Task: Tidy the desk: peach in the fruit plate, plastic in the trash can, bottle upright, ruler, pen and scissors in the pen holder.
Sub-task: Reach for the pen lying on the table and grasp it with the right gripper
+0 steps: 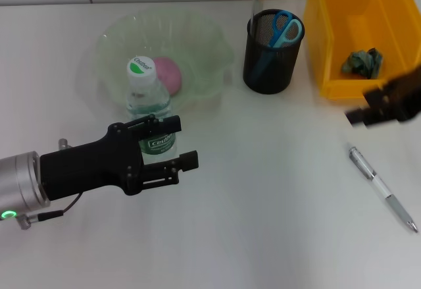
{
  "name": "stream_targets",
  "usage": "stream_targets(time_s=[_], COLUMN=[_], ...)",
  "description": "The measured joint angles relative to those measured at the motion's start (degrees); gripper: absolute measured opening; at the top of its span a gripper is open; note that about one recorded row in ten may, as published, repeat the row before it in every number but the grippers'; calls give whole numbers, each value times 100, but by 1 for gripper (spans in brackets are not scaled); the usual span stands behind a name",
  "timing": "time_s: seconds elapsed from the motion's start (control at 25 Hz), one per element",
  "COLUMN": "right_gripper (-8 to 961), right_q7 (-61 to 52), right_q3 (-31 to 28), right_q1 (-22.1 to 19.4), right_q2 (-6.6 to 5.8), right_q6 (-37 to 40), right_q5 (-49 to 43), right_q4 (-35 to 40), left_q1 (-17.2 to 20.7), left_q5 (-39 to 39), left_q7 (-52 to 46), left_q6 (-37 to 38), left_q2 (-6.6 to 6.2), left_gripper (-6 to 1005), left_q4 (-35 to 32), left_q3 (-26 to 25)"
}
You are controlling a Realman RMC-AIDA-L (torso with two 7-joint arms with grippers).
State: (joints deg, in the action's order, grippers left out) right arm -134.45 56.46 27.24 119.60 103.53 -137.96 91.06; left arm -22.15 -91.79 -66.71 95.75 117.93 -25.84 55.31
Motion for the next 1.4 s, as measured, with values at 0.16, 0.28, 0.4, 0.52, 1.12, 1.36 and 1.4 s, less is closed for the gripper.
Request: stream_targets(time_s=[0.16,0.28,0.4,0.52,1.12,1.36,1.4], right_gripper=[572,572,571,571,551,388,388], right_q7=[-1152,-1747,-2129,-2312,-2192,-2125,-2105], right_q3=[1020,1725,2203,2434,2482,2512,2520], right_q1=[243,294,262,191,-84,-142,-147], right_q2=[11,23,26,28,28,28,28], right_q6=[571,550,358,2,-1076,-1298,-1317], right_q5=[-1377,-2149,-2561,-2634,-2133,-2085,-2054], right_q4=[421,405,282,21,-869,-1048,-1055], left_q1=[-28,-48,-58,-58,-52,-52,-52], left_q5=[9,11,12,13,-21,-26,-26], left_q7=[48,50,52,58,98,111,111], left_q6=[-28,-44,-59,-88,-268,-284,-287], left_q2=[-7,-12,-22,-34,-10,-3,-2], left_gripper=[798,798,798,798,798,798,798], left_q4=[-3,-19,-55,-74,-80,-70,-69], left_q3=[-13,-18,-20,-20,-20,-20,-20])
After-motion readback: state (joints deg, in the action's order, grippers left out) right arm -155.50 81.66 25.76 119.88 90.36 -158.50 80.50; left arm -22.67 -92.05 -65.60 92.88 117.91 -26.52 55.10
